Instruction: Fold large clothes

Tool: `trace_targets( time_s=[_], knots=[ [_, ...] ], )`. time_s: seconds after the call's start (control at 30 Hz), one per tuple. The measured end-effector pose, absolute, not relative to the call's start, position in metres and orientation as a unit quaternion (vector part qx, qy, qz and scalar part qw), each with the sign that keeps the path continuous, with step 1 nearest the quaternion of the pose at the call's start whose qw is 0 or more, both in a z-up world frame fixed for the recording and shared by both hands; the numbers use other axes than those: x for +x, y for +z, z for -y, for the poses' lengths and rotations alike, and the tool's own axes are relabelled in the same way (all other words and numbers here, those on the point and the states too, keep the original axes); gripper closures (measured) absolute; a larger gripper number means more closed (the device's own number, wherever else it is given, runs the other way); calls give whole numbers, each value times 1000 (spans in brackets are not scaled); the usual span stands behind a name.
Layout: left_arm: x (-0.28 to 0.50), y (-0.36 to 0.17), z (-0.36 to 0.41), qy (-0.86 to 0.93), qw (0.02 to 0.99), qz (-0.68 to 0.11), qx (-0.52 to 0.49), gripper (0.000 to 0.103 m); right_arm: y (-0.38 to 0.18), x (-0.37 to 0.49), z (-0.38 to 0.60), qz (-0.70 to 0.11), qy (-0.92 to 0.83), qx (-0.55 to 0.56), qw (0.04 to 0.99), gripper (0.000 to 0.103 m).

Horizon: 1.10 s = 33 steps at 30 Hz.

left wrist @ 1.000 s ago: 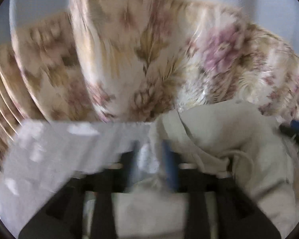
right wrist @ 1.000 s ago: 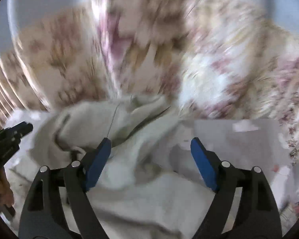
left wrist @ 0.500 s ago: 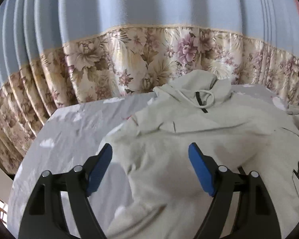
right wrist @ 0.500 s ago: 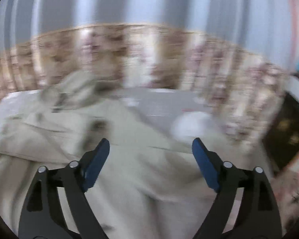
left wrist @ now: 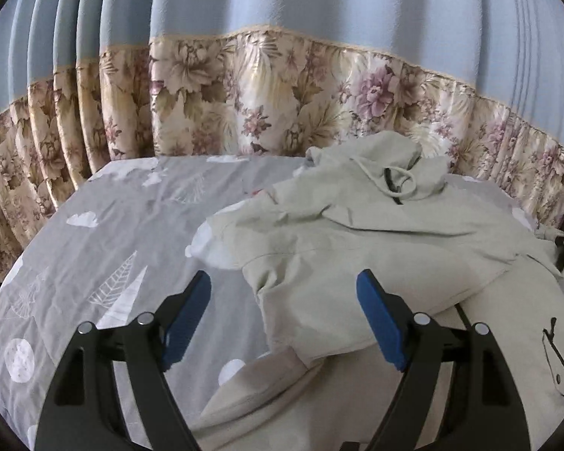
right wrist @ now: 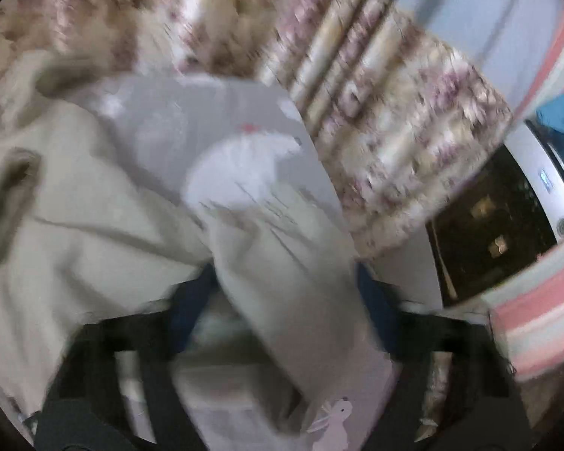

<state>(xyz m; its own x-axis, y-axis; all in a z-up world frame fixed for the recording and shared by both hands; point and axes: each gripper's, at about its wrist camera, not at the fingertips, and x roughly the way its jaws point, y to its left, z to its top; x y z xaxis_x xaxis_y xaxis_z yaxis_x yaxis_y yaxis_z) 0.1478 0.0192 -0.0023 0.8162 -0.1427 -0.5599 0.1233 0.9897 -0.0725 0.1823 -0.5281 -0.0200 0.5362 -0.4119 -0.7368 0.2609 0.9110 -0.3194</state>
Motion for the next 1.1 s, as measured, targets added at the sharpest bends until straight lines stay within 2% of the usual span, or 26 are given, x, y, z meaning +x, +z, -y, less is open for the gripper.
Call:
trace_targets(
  time_s=[0.03,0.07,0.13,0.27,0.37,0.53,0.77,0.8,0.87,0.9,0.93,1.07,1.1],
  knots=[
    [149,-3,-20,-71,952,-297,-19,23,-21,182,537,-437,-197,-55,876,86],
    [149,-5,-21,-71,951,-301,-23,23,-17,180,537,-419,-217,-54,880,97],
    [150,-5,-23,-69,951,-301,-26,23,-1,170,539,-364,-231,-31,902,96],
    [150,-3,-29,-72,950,-300,-43,23,56,137,526,-207,-130,83,966,96],
    [151,-2,-33,-68,950,-298,-53,23,86,139,493,-160,-15,133,978,96],
    [155,-2,-44,-60,949,-303,-66,22,89,168,397,-186,140,114,966,95],
    [161,-7,-57,-43,945,-316,-72,22,17,189,235,-274,197,0,941,94],
    [161,-8,-57,-44,944,-318,-72,22,9,189,225,-283,200,-2,938,91],
    [162,-9,-58,-48,943,-322,-75,22,-6,190,209,-305,205,-10,930,69],
    [163,-10,-58,-50,942,-324,-76,22,-11,188,205,-316,208,-15,926,38],
    [163,-10,-57,-54,940,-326,-78,22,-14,186,202,-318,209,-17,925,20],
    [165,-11,-50,-68,938,-333,-73,21,9,159,228,-288,173,-12,942,12],
    [167,-11,-47,-71,936,-338,-69,21,17,155,242,-276,166,-3,947,6]
  ],
)
